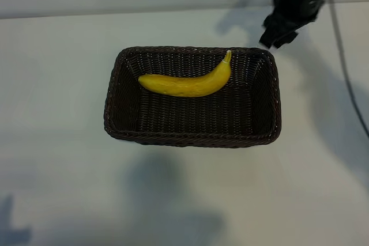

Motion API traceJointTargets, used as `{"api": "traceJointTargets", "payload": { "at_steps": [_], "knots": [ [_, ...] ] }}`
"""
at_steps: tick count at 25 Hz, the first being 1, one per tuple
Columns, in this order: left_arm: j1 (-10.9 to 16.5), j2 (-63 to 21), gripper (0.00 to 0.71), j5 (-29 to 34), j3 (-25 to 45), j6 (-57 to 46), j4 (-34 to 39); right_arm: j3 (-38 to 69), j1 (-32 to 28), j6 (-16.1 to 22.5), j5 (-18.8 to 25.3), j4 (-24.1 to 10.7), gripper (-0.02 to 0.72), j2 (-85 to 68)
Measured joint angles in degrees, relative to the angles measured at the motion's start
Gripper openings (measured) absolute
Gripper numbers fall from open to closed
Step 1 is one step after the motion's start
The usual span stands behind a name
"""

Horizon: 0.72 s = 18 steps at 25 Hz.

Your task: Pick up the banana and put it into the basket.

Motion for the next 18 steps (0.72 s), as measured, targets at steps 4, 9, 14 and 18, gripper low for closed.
{"api": "traceJointTargets", "payload": {
  "at_steps": [4, 9, 14, 18],
  "knots": [
    [0.0, 0.0, 0.558, 0.0, 0.0, 0.1, 0.0, 0.0, -4.8, 12.3, 0.6, 0.0, 0.553, 0.0],
    [0.0, 0.0, 0.558, 0.0, 0.0, 0.1, 0.0, 0.0, -10.1, 24.9, 4.8, 0.0, 0.553, 0.0],
    [0.0, 0.0, 0.558, 0.0, 0.0, 0.1, 0.0, 0.0, -13.2, 24.2, 9.2, -0.3, 0.552, 0.0],
    [0.0, 0.0, 0.558, 0.0, 0.0, 0.1, 0.0, 0.1, -13.8, 23.9, 9.4, -3.6, 0.552, -0.4]
  ]
}}
